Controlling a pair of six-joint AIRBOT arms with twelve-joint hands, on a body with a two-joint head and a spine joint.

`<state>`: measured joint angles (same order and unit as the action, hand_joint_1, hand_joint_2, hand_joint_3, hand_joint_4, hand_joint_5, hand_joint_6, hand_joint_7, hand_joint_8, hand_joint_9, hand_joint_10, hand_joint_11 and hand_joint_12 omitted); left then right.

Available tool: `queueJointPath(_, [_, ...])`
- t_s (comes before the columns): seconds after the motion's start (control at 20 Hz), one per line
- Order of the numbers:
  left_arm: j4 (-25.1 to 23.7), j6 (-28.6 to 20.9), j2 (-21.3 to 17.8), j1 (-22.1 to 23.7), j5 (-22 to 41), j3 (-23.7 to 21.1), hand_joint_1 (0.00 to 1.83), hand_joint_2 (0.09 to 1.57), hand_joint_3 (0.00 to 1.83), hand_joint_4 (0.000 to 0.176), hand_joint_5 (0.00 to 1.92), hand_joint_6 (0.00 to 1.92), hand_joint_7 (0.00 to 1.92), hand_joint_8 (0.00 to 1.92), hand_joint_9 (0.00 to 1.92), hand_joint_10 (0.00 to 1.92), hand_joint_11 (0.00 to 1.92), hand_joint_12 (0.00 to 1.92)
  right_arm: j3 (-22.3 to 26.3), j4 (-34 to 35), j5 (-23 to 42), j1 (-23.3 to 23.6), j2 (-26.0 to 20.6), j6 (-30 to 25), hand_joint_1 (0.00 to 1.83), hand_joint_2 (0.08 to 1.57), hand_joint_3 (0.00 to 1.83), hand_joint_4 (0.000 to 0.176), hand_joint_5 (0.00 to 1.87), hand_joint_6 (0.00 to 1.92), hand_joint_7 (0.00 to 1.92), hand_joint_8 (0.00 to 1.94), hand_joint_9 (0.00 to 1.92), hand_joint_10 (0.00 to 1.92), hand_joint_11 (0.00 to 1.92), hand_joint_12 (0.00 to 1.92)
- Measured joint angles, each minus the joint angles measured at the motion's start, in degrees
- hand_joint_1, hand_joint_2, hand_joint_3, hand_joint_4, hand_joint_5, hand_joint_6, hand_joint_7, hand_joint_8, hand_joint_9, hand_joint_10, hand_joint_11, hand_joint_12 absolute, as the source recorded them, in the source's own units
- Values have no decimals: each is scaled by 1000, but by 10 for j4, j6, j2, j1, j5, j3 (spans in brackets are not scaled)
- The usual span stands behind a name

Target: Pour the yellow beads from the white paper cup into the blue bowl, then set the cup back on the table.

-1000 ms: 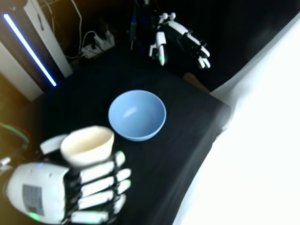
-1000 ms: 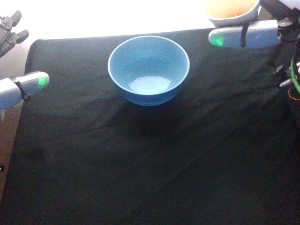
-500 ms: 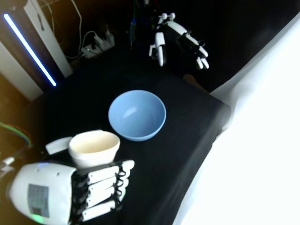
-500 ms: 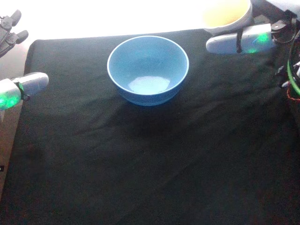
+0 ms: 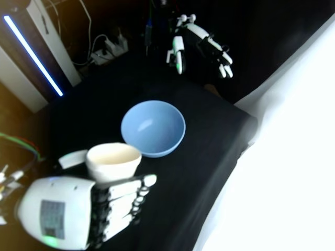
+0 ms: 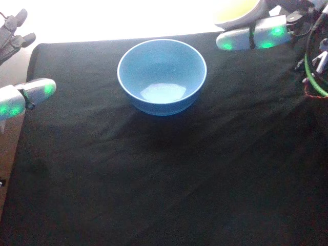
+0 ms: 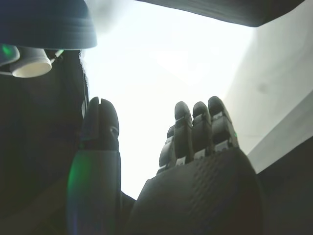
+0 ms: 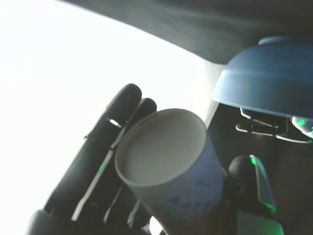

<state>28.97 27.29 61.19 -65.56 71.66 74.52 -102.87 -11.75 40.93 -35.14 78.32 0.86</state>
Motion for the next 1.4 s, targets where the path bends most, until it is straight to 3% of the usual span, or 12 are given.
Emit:
queueJointPath(0.15, [-14, 0, -3, 11, -9, 3, 980, 1060, 4, 118, 5, 1, 323, 1, 158, 4, 0, 322, -3, -22, -15, 14, 5, 0, 803, 1251, 2, 0, 1026, 7, 1147, 9, 1182, 11, 1074, 376])
queueJointPath(0.25, [-23, 0, -5, 16, -12, 4, 1006, 1068, 3, 97, 6, 0, 337, 2, 131, 3, 0, 212, -7, -52, -21, 34, 5, 0, 756, 1283, 9, 0, 1051, 11, 1166, 9, 1203, 11, 1085, 378])
queueJointPath(0.35, [-24, 0, -5, 17, -14, 5, 1029, 1068, 1, 98, 1, 0, 326, 0, 114, 3, 0, 126, -11, -75, -27, 46, 7, 0, 810, 1246, 3, 0, 1094, 5, 1201, 1, 1244, 3, 1010, 589])
queueJointPath(0.4, [-24, 0, -5, 18, -16, 5, 1045, 1066, 0, 93, 0, 0, 325, 0, 115, 2, 0, 142, -14, -85, -32, 50, 10, 0, 756, 1255, 7, 0, 1110, 9, 1212, 3, 1250, 3, 1005, 604])
queueJointPath(0.55, [-33, 0, -6, 22, -27, 7, 1071, 1060, 0, 98, 0, 0, 338, 4, 118, 3, 0, 183, -15, -138, -58, 64, 19, -6, 725, 1264, 0, 0, 1119, 4, 1199, 1, 1219, 3, 991, 558])
queueJointPath(0.6, [-33, 0, -6, 25, -27, 7, 1065, 1062, 0, 90, 0, 0, 336, 1, 126, 3, 0, 215, -16, -153, -64, 70, 21, -10, 764, 1252, 2, 0, 1137, 3, 1210, 1, 1234, 2, 1028, 500])
queueJointPath(0.75, [-37, 0, -7, 25, -26, 8, 1035, 1057, 0, 93, 6, 1, 328, 0, 143, 2, 0, 321, -17, -188, -68, 89, 25, -16, 849, 1241, 1, 0, 1190, 6, 1284, 6, 1327, 9, 1168, 471])
queueJointPath(0.95, [-46, 0, -8, 33, -33, 12, 1045, 1077, 5, 87, 0, 0, 327, 0, 138, 0, 0, 297, -17, -246, -81, 104, 28, -24, 790, 1269, 8, 0, 1149, 0, 1253, 0, 1292, 0, 1117, 438])
queueJointPath(1.15, [-50, 0, -8, 35, -34, 12, 1033, 1072, 0, 86, 0, 0, 326, 0, 143, 1, 0, 309, -18, -288, -91, 117, 32, -33, 847, 1216, 0, 0, 1201, 4, 1297, 3, 1311, 1, 1074, 639])
queueJointPath(1.2, [-50, 0, -8, 35, -35, 12, 1016, 1071, 0, 85, 0, 0, 322, 0, 145, 1, 0, 330, -17, -309, -96, 121, 33, -34, 816, 1218, 0, 0, 1152, 3, 1269, 0, 1274, 0, 991, 697])
queueJointPath(1.4, [-52, 0, -9, 36, -38, 12, 986, 1063, 0, 68, 0, 0, 317, 1, 150, 1, 0, 315, -11, -361, -109, 134, 34, -36, 831, 1228, 0, 0, 1115, 1, 1268, 3, 1312, 9, 978, 830])
